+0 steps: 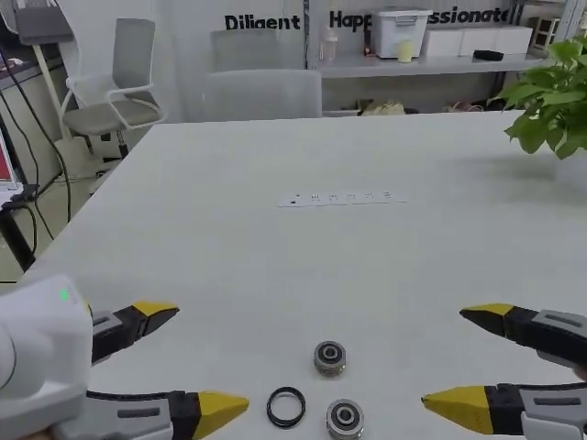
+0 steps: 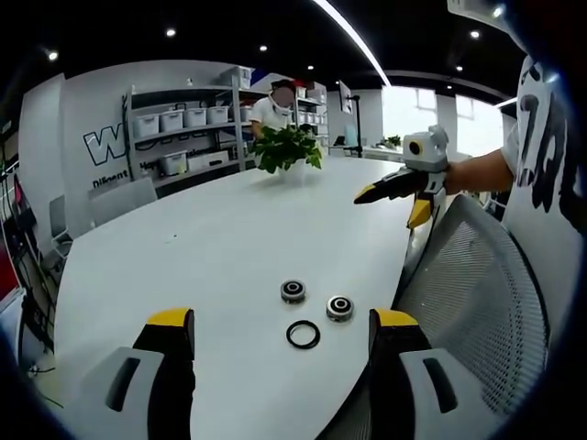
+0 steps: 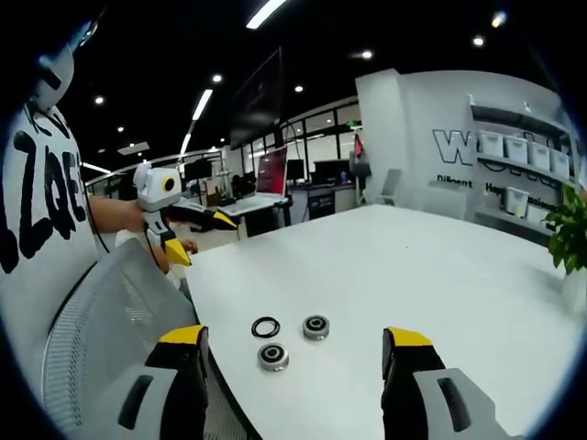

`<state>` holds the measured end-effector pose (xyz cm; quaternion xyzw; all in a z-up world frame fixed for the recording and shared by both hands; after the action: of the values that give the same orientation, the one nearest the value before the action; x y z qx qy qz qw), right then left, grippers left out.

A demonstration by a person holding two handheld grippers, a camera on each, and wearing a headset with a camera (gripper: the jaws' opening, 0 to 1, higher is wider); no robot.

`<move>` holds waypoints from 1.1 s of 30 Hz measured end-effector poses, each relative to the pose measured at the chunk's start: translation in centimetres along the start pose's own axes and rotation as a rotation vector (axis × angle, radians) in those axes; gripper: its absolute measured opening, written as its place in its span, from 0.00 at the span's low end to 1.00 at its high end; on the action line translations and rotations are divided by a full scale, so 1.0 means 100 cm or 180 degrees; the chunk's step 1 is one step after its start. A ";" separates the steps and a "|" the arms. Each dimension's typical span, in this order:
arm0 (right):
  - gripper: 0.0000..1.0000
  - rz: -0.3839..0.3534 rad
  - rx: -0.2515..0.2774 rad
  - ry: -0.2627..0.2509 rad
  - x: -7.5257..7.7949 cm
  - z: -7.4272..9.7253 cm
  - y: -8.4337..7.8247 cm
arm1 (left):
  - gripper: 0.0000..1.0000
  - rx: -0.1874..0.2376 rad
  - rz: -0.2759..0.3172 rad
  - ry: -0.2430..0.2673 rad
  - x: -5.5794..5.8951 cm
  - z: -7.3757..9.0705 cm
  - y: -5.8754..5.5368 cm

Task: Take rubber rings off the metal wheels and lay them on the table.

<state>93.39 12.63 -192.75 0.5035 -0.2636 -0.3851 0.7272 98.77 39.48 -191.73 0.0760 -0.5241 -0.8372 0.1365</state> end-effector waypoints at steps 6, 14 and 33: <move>0.79 0.0024 -0.0069 -0.0010 0.000 0.000 -0.005 | 0.76 -0.0016 0.0017 -0.0005 0.000 0.000 -0.002; 0.80 0.0050 -0.0103 -0.0003 0.000 -0.001 -0.009 | 0.76 -0.0029 0.0036 -0.0027 0.000 -0.003 -0.002; 0.82 0.0046 -0.0112 0.0006 0.001 -0.003 -0.013 | 0.76 -0.0020 0.0067 -0.0058 0.001 -0.005 -0.004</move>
<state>93.27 12.46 -194.08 0.4891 -0.2597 -0.3839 0.7389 98.72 39.15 -192.35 0.0623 -0.5235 -0.8380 0.1408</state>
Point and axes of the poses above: the centre of the closed fingertips' face, and the gripper's own axes: z roughly backward along the fingers, x roughly to its right, y roughly out of its top, the point moved 5 cm from there along z, roughly backward along the fingers, and after that the axes turned 12 degrees about -y, right-handed, at the moved point
